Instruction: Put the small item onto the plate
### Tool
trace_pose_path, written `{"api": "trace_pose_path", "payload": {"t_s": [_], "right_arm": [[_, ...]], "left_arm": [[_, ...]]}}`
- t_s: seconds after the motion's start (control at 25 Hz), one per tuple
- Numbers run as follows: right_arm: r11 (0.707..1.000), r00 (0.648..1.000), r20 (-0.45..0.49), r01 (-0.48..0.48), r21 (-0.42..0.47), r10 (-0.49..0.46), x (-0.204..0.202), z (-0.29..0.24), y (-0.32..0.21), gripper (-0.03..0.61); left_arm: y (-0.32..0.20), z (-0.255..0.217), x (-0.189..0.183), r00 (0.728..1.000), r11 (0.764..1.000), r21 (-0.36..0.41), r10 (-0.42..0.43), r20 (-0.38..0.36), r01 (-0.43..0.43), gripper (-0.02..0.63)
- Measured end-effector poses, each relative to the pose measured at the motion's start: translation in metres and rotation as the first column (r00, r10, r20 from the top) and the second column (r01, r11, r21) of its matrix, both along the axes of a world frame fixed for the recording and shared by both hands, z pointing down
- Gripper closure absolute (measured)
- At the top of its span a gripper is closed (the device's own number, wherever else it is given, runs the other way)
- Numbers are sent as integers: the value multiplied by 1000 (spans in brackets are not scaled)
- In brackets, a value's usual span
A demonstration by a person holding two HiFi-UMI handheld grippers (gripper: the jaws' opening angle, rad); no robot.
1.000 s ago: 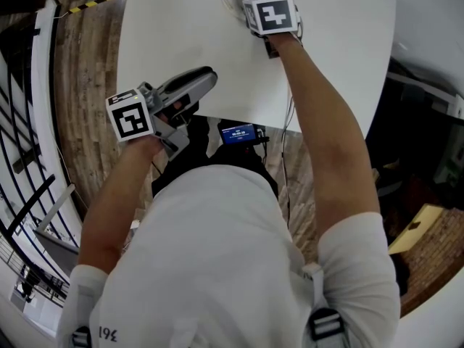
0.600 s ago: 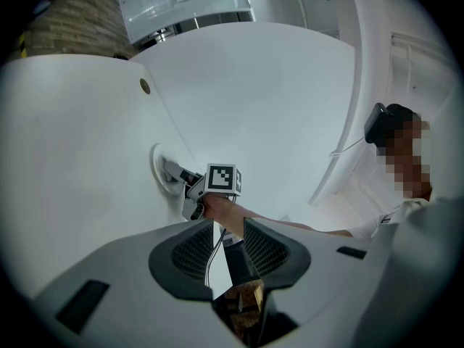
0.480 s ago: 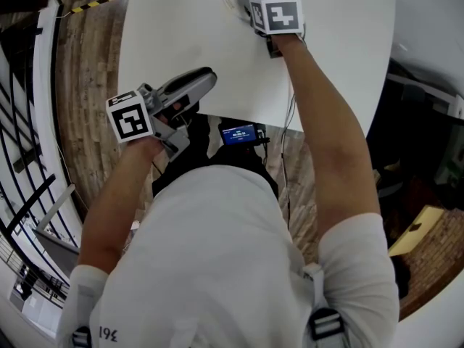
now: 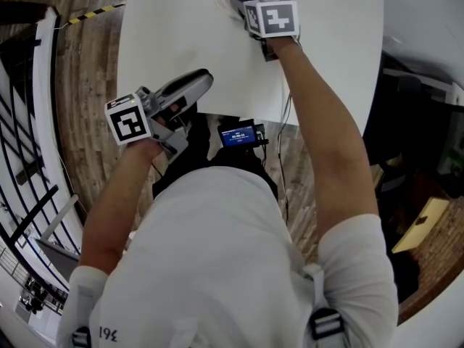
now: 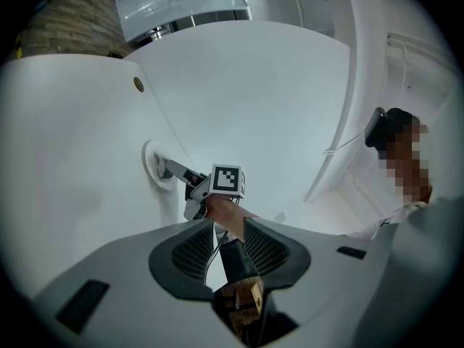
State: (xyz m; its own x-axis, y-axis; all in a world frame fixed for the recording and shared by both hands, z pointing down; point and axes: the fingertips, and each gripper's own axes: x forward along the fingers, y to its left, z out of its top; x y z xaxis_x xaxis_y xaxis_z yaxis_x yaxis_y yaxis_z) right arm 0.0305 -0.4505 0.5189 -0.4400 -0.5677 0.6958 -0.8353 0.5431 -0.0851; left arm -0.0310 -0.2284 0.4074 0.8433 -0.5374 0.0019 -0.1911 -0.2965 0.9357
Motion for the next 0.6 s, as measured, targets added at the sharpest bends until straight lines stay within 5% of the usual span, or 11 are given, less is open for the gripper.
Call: {"api": "trace_pose_path", "payload": {"t_s": [0.6], "right_arm": [[1000,1000,-3,-26,2,26,22,-9,20,209]], "left_arm": [[2,-7,-4,998,1000,-3,-27,-49,27,503]]}}
